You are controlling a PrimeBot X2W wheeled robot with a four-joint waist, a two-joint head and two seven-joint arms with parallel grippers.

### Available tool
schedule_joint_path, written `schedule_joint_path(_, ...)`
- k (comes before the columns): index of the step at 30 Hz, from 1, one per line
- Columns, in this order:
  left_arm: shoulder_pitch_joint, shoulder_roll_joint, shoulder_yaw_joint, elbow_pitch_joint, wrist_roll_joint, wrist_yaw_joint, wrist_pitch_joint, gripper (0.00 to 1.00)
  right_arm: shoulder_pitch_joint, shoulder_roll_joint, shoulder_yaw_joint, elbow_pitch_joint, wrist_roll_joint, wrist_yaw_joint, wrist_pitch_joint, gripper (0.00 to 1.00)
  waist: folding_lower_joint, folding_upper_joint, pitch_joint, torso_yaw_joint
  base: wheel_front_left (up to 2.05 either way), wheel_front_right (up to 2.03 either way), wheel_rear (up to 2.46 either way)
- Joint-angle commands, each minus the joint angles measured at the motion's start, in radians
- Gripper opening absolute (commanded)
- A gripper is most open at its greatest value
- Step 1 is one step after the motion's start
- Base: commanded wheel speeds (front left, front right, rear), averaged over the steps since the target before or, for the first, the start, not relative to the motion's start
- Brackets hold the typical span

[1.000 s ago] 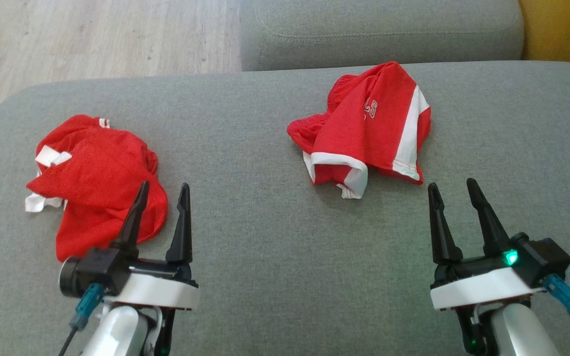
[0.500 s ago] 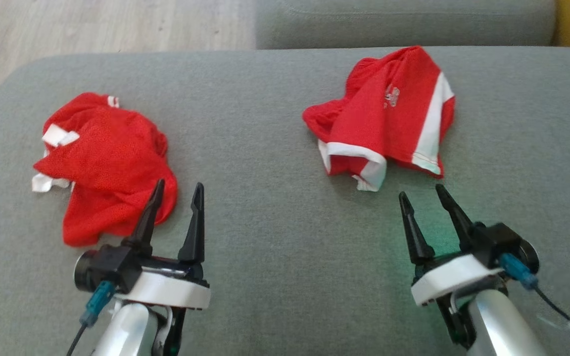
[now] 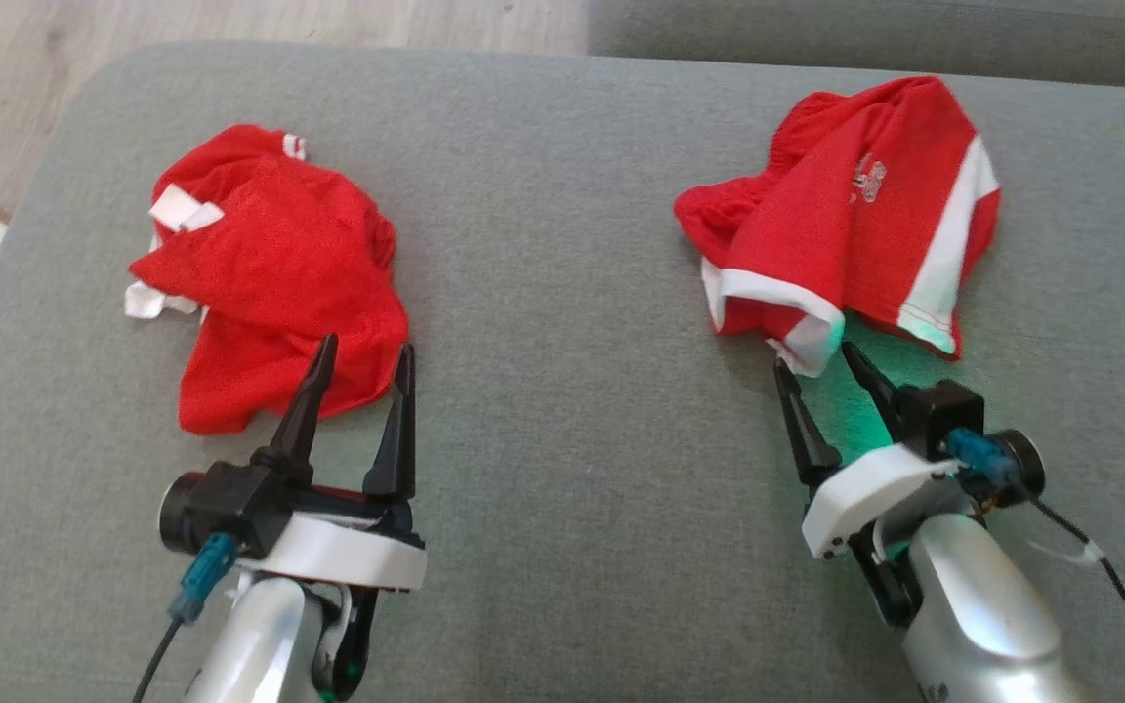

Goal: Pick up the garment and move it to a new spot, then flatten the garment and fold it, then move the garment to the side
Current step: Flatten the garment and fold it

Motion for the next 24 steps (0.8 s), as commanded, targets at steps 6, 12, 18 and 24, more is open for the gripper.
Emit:
schedule_joint_path(6,-0.042,-0.010,0.049,-0.015,0.021,-0.011,-0.009,1.00,-0.096,-0.003,0.024,0.074,0.024,-0.001,-0.020,1.00,-0.0001,0.0000,0.019,0.027,0.00,0.00,0.00)
schedule_joint_path(12,-0.039,-0.015,0.067,-0.007,0.029,-0.016,-0.009,1.00,-0.113,-0.003,0.043,0.119,0.055,-0.001,-0.036,0.00,-0.0001,0.0000,0.013,0.011,0.00,0.00,0.00)
schedule_joint_path(18,-0.032,-0.019,0.084,-0.004,0.037,-0.021,-0.010,1.00,-0.097,-0.003,0.005,0.124,0.057,-0.001,-0.052,0.00,-0.0001,0.0000,-0.013,-0.035,0.00,0.00,0.00)
schedule_joint_path(24,-0.019,-0.023,0.101,-0.007,0.044,-0.024,-0.010,1.00,-0.057,-0.003,-0.148,0.057,-0.074,-0.001,-0.055,0.00,-0.0001,0.0000,-0.037,-0.089,0.00,0.00,0.00)
